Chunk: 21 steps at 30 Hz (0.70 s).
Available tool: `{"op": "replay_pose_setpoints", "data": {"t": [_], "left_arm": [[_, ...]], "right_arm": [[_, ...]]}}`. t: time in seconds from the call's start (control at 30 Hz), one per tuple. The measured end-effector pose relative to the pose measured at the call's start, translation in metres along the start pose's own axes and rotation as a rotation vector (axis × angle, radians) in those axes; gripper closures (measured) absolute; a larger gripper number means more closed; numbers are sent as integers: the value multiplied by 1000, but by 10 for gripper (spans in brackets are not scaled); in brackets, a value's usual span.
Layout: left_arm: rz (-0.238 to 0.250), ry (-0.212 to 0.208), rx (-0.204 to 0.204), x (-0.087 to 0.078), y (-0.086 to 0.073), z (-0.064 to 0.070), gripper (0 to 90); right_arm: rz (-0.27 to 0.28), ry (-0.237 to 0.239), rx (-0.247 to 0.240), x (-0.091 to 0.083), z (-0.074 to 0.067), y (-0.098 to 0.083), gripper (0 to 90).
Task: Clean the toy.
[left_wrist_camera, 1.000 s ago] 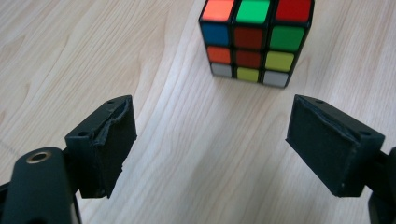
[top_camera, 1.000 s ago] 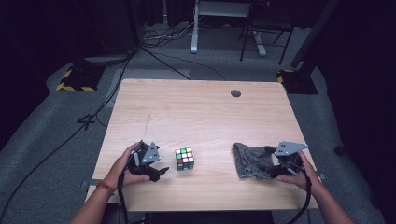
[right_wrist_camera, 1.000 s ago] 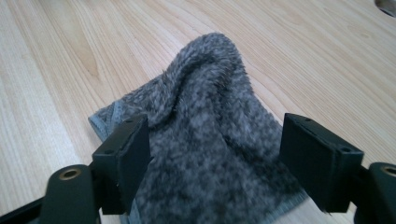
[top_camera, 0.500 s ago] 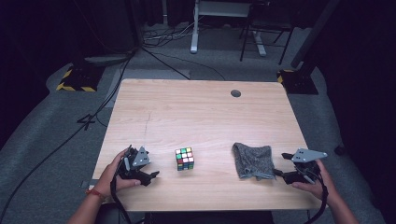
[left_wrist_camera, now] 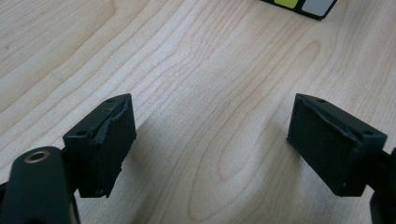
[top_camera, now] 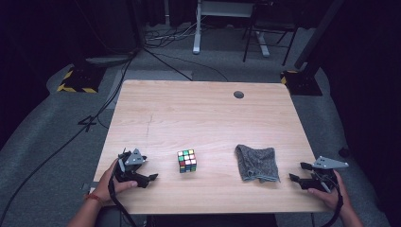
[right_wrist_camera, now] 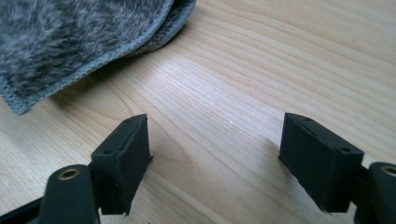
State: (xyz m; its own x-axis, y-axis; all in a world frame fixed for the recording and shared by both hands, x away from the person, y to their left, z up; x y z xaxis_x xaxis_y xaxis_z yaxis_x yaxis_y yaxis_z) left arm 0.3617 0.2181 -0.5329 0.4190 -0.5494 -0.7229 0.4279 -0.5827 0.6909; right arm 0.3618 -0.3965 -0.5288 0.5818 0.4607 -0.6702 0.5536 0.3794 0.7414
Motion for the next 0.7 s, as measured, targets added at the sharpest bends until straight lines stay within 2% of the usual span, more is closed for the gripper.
{"op": "replay_pose_setpoints", "data": {"t": [0.13, 0.2, 0.7], "left_arm": [[-3, 7, -10, 0, 0, 1, 155], [-3, 7, -10, 0, 0, 1, 155], [-3, 15, -13, 0, 0, 1, 153]], "right_arm": [[7, -44, 28, -3, 2, -3, 243], [7, -50, 30, -3, 2, -4, 240], [7, -46, 34, -3, 2, -4, 237]]}}
Point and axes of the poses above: each handheld gripper's, and its own axes: x roughly forward along the jaws, y roughly out of its top, z roughly to its right, the point moved 4 cm from there along x, roughly forward along the jaws, and after that the axes turned 2 degrees about x, right-handed, at the moved point
